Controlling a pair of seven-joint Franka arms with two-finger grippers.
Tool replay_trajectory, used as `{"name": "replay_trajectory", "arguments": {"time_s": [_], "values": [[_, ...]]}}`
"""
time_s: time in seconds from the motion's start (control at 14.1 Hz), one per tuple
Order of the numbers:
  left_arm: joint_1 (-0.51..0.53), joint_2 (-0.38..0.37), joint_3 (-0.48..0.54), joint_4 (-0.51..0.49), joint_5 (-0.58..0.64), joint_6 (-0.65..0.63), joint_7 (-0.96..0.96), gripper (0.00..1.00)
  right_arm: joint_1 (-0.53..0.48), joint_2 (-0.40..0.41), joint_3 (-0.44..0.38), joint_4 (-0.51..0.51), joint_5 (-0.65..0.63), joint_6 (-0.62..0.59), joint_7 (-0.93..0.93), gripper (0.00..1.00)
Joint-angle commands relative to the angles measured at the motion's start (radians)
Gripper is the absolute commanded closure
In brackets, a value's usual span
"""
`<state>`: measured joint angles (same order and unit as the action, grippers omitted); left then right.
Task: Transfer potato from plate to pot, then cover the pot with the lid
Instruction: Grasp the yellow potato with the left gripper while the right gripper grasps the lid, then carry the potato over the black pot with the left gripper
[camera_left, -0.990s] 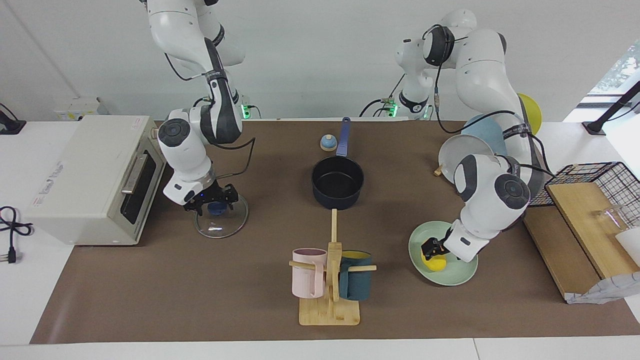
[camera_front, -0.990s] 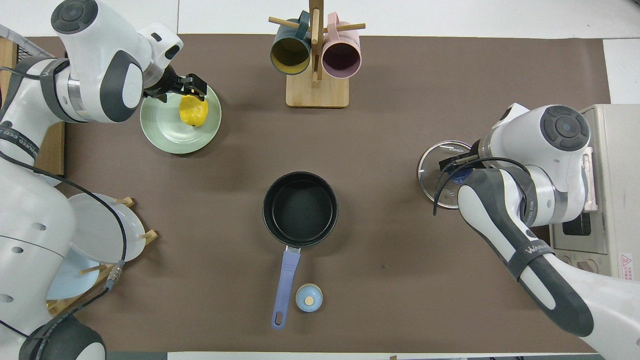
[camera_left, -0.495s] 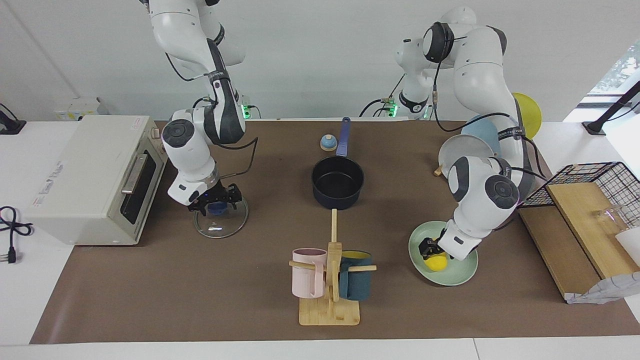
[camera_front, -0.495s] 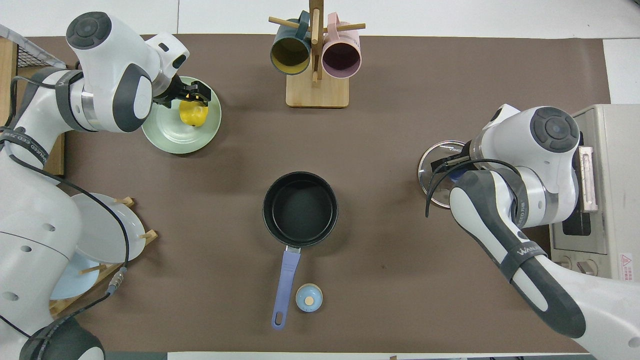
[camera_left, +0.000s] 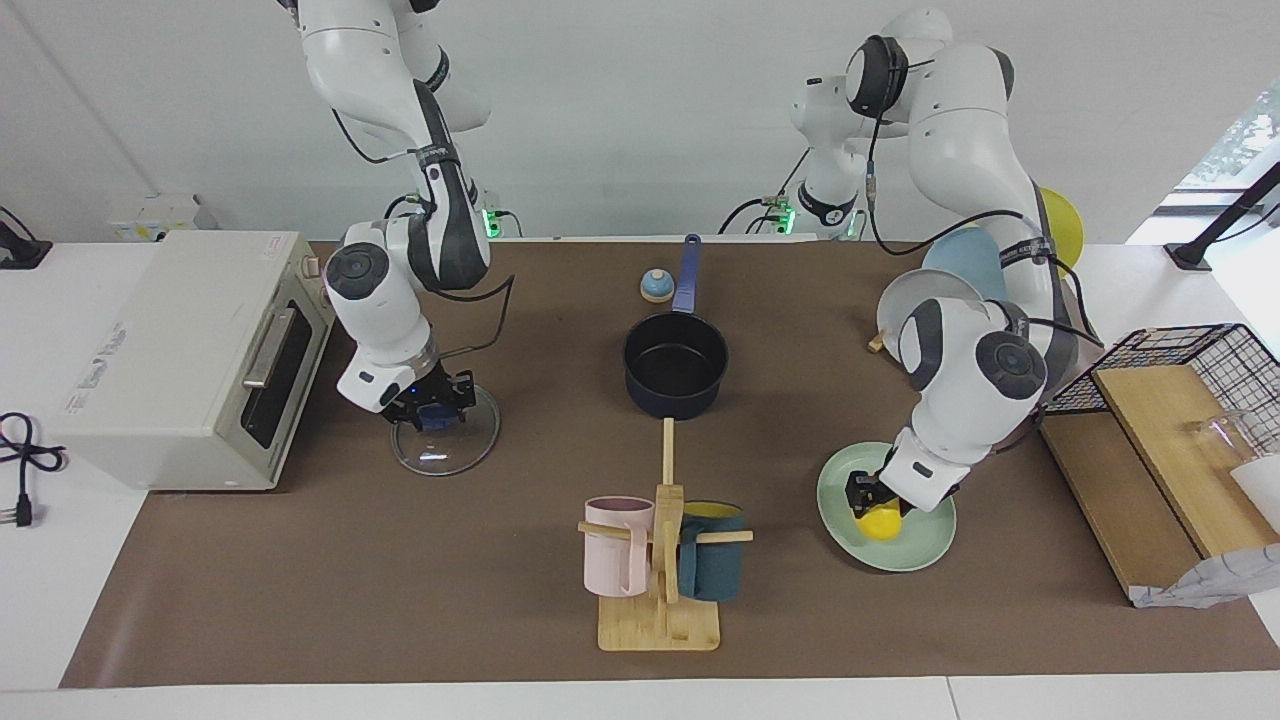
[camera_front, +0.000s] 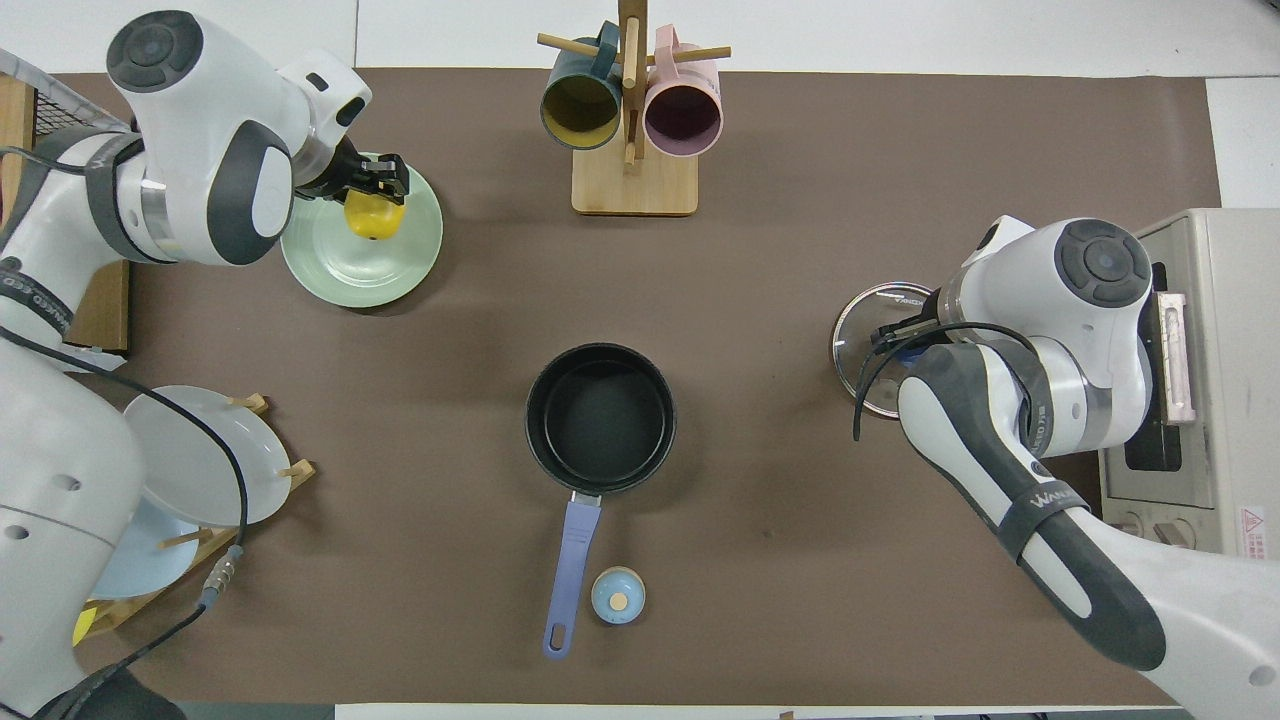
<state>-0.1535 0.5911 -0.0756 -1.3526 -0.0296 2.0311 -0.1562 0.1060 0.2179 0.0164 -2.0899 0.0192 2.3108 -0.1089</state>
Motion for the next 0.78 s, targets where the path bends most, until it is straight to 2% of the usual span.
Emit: {"name": "replay_trajectory", "arguments": {"time_s": [0.0,0.07,0.21,0.28,0.42,0.71], "values": [[-0.050,-0.187,0.011,-0.049,-0.018,-0.129,-0.119,1.00,-0.009,-0.006,0.005,0.011,0.011,-0.040,-0.038,0.86],[-0.078,-0.227,0.010,-0.053,-0.018,-0.178,-0.170,1.00,-0.006,-0.005,0.005,0.037,0.011,-0.071,-0.038,0.98],[-0.150,-0.307,0.011,-0.097,-0.021,-0.270,-0.261,1.00,-0.003,-0.011,0.007,0.111,0.002,-0.170,-0.037,1.00],[-0.200,-0.361,0.011,-0.171,-0.019,-0.263,-0.325,1.00,-0.003,-0.018,0.007,0.164,-0.001,-0.250,-0.032,1.00],[-0.286,-0.436,0.011,-0.308,-0.019,-0.185,-0.431,1.00,-0.003,-0.023,0.008,0.285,-0.005,-0.412,-0.031,1.00],[-0.408,-0.517,0.013,-0.578,-0.019,0.091,-0.532,1.00,-0.003,-0.069,0.007,0.413,-0.016,-0.617,-0.029,1.00]]}}
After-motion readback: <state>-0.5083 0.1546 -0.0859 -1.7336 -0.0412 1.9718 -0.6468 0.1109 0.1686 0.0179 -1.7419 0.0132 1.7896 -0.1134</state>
